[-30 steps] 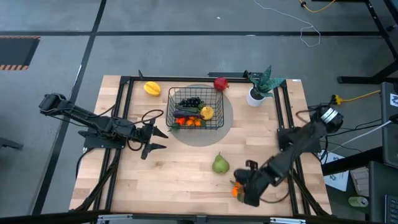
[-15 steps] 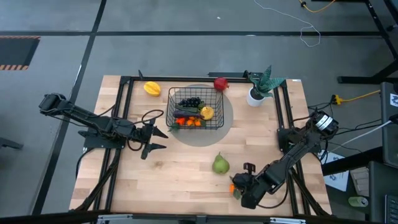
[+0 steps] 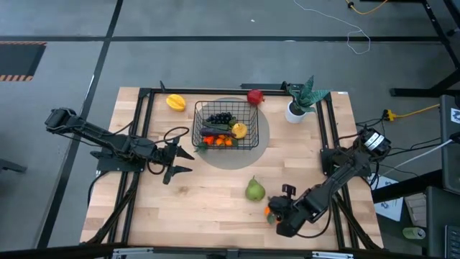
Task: Build produce basket
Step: Put the orange tangerines into the wire basket
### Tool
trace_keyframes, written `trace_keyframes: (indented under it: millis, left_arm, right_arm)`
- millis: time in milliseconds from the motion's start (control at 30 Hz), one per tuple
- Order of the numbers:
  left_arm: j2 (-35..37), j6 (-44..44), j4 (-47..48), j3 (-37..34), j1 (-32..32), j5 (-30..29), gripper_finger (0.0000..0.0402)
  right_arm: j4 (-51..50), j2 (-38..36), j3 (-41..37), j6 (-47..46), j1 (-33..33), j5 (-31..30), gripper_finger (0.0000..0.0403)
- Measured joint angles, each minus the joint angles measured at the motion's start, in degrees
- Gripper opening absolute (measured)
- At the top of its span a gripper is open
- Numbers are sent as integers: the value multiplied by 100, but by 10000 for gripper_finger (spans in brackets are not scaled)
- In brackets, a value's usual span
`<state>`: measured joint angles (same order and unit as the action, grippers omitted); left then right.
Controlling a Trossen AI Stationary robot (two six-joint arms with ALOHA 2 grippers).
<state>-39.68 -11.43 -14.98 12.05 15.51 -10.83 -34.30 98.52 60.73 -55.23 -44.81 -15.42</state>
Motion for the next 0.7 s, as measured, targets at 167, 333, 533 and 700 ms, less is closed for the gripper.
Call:
trace_keyframes:
  millis: [167, 333, 533, 700]
  left_arm:
    - [0, 1, 3, 0, 0, 0, 213]
    - [0, 1, 58, 0, 0, 0, 213]
    - [0, 1, 173, 0, 0, -2, 213]
    - [0, 1, 173, 0, 0, -2, 213]
  right_arm:
    - [104, 0, 0, 144, 13, -296, 126]
    - [49, -1, 0, 167, 13, -260, 126]
    - [-317, -2, 0, 152, 9, -67, 126]
    - [-367, -2, 0, 158, 13, -69, 126]
